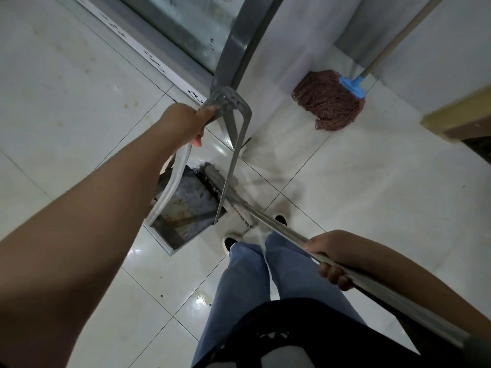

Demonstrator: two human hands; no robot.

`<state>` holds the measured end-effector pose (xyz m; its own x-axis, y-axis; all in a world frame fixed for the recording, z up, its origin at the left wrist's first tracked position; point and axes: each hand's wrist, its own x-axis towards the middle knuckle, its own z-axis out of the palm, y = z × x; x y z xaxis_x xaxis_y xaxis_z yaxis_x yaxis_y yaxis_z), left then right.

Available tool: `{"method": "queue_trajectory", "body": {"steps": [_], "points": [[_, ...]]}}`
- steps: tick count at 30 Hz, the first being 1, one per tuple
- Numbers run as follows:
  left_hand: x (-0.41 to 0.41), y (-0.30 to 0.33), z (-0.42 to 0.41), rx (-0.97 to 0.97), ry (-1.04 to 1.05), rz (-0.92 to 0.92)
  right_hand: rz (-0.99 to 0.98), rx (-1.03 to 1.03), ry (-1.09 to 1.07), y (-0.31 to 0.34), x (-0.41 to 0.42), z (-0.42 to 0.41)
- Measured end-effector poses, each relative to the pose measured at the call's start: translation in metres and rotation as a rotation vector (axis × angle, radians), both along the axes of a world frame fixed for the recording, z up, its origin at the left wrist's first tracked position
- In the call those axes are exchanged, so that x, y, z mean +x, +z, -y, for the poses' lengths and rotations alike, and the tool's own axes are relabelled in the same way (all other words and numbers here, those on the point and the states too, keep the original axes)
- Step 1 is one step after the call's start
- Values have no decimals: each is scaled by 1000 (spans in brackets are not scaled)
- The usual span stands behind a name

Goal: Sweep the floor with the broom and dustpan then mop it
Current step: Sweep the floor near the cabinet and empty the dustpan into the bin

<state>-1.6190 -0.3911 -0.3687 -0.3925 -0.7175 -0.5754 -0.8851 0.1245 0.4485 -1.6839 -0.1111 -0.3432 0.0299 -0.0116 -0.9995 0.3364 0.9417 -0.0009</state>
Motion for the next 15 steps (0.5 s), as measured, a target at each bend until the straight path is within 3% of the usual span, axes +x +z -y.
{"method": "queue_trajectory", "body": {"steps": [4, 8, 15], "points": [[0, 1, -4, -57, 18, -30, 0, 3, 3, 3, -2, 1], [-23, -17, -19, -24, -177, 73, -19, 18, 8, 9, -1, 3], [-26, -35, -24, -56, -127, 70, -22, 33, 8, 12, -7, 2]]}}
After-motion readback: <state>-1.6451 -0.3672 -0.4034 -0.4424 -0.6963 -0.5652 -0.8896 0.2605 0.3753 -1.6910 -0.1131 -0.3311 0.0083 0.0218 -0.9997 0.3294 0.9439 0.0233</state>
